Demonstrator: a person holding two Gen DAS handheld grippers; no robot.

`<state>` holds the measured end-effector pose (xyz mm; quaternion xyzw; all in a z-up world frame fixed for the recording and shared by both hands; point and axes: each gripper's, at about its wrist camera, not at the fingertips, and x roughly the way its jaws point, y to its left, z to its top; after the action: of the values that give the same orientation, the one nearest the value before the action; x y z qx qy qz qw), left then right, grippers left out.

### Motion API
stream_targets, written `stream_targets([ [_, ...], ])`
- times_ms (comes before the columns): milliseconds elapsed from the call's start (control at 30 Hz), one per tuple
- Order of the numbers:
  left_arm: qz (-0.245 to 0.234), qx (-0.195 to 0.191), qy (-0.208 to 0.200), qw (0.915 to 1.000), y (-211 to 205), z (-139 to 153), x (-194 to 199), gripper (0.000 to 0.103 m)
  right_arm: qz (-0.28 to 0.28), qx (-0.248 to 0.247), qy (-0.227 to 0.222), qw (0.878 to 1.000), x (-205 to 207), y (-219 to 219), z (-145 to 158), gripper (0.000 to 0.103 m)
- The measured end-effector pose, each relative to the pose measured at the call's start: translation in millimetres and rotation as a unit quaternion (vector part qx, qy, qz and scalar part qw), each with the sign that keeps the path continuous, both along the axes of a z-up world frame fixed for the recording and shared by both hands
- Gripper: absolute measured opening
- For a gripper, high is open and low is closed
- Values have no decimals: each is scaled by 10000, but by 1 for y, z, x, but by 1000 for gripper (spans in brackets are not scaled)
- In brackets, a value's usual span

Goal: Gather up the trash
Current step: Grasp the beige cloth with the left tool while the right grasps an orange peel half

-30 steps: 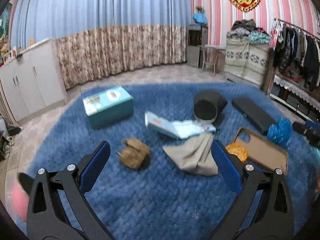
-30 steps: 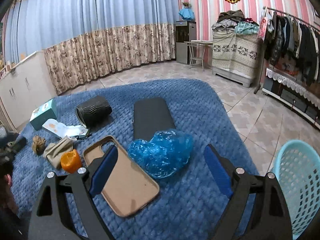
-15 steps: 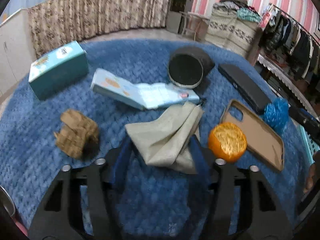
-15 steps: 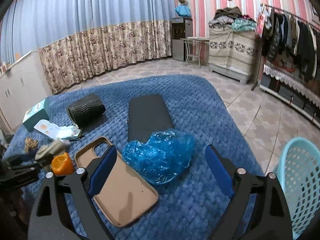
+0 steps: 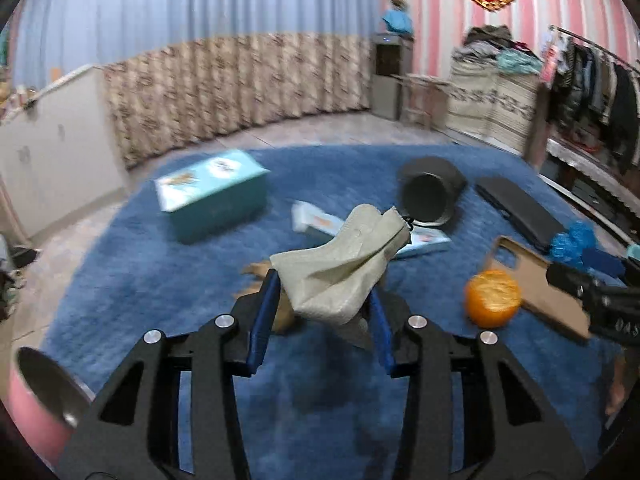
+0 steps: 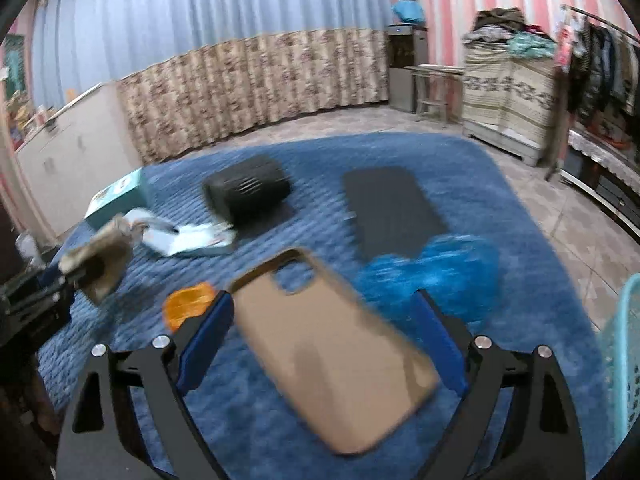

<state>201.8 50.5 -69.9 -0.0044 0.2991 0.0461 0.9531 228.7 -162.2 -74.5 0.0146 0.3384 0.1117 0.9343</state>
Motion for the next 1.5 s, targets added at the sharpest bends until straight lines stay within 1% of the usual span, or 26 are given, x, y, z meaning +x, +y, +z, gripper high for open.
stream_targets([
  [67, 174, 33, -24, 9998, 10, -1, -3, 41, 177, -21, 37, 9998, -2, 13, -4, 88],
  [133, 385, -107, 5, 9992, 21, -3, -4, 41, 380, -177, 63, 9991, -3, 31, -7, 88],
  [233, 552, -319, 24, 9980, 33, -6, -2, 41, 543, -463, 74, 9974, -4, 48, -11, 88],
  [433, 573, -445, 100, 9973, 40, -12, 1, 41, 657, -439, 325, 9963, 6, 57, -19, 87],
  [467, 571, -446, 97, 9973, 40, -12, 2, 41, 668, -453, 387, 9960, 8, 58, -21, 83],
  [500, 560, -451, 99, 9974, 40, -12, 3, 41, 688, -472, 435, 9956, 10, 58, -22, 73],
  [567, 550, -457, 119, 9974, 39, -13, 5, 41, 733, -517, 429, 9950, 11, 63, -23, 68],
  [600, 536, -468, 134, 9974, 39, -14, 7, 41, 819, -527, 417, 9944, 10, 65, -23, 60],
  [667, 524, -475, 151, 9974, 37, -15, 6, 41, 859, -609, 385, 9937, 7, 69, -23, 57],
  [733, 511, -467, 167, 9975, 37, -16, 7, 41, 867, -551, 355, 9941, 4, 68, -22, 52],
  [800, 502, -467, 164, 9975, 37, -17, 8, 41, 854, -366, 325, 9951, 3, 61, -18, 44],
  [833, 497, -468, 167, 9975, 37, -17, 9, 41, 847, -260, 289, 9956, 3, 56, -15, 42],
  [867, 496, -471, 168, 9975, 37, -18, 8, 41, 845, -224, 261, 9958, 3, 54, -14, 35],
  [967, 492, -469, 172, 9975, 37, -18, 8, 41, 803, -258, 150, 9963, -1, 50, -7, 35],
  [1133, 466, -429, 189, 9978, 35, -21, 9, 41, 816, -329, 123, 9960, -3, 49, -8, 33],
  [1300, 460, -427, 202, 9978, 35, -22, 9, 41, 738, -231, -63, 9970, -9, 39, 1, 32],
  [1500, 449, -410, 205, 9979, 34, -22, 9, 41, 459, -7, -223, 9987, -10, 11, 14, 32],
])
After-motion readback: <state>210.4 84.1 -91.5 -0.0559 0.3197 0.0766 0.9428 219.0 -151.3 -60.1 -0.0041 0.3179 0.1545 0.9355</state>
